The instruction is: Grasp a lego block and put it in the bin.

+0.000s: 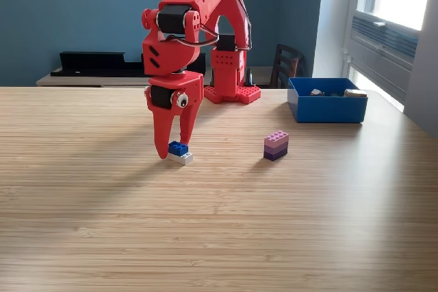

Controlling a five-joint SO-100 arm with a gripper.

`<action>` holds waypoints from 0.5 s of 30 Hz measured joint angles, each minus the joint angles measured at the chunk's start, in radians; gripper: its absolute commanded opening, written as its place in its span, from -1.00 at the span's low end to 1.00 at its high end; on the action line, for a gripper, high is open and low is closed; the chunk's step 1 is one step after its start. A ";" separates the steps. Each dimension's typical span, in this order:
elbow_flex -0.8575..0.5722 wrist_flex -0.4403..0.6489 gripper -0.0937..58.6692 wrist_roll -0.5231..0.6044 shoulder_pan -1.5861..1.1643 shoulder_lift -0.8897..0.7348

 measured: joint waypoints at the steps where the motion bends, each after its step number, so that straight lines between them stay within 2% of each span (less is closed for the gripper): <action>1: -0.006 0.002 -0.92 0.000 0.000 -0.008; 2: -0.012 0.002 -0.99 0.000 0.002 -0.015; 7: -0.028 0.006 -1.00 0.000 0.005 -0.028; 15: -0.195 0.170 -1.00 -0.018 0.003 -0.028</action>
